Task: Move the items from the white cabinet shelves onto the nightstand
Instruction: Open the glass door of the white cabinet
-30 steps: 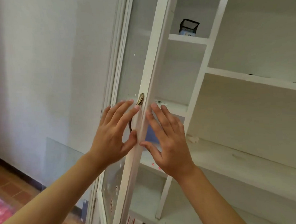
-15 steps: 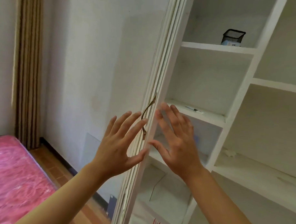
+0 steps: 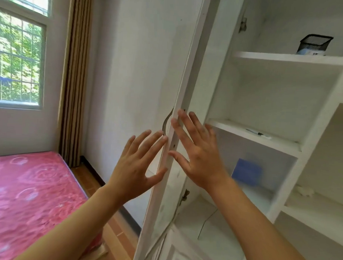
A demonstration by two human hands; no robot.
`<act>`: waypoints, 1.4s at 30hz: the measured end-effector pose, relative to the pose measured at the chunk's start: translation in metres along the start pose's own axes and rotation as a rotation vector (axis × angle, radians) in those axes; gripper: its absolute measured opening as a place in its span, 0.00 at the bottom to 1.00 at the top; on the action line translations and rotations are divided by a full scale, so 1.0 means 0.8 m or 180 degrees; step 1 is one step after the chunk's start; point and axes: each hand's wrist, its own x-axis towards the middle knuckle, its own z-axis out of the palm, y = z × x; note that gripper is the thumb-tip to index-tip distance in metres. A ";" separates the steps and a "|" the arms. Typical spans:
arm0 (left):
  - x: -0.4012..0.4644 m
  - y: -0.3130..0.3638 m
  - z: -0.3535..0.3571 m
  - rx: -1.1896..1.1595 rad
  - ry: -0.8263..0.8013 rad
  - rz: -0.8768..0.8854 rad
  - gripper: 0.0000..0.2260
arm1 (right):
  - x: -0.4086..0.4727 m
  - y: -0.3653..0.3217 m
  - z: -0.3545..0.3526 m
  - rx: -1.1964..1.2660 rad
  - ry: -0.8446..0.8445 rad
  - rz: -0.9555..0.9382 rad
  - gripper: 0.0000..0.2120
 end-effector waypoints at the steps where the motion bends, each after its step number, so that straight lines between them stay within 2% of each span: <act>1: -0.002 -0.007 -0.001 0.0017 -0.0009 -0.0038 0.36 | 0.006 -0.003 0.007 -0.0034 0.0003 -0.0025 0.36; 12: -0.016 -0.084 -0.009 0.0368 -0.0224 -0.0373 0.32 | 0.074 -0.041 0.063 -0.0073 -0.0165 -0.0043 0.35; 21: -0.022 -0.081 0.003 0.0286 -0.0154 -0.0552 0.30 | 0.076 -0.047 0.078 0.0005 -0.0185 0.0068 0.37; 28: -0.039 -0.051 0.005 0.0187 -0.0131 -0.0853 0.31 | 0.037 -0.036 0.075 0.0107 -0.0366 -0.0016 0.39; 35: -0.082 0.005 0.022 0.0110 0.0051 -0.0791 0.26 | -0.043 -0.007 0.076 0.0420 -0.0532 0.0396 0.37; 42: -0.095 0.077 0.074 -0.0212 -0.0083 -0.0919 0.24 | -0.134 0.014 0.077 0.0719 -0.0839 0.0737 0.35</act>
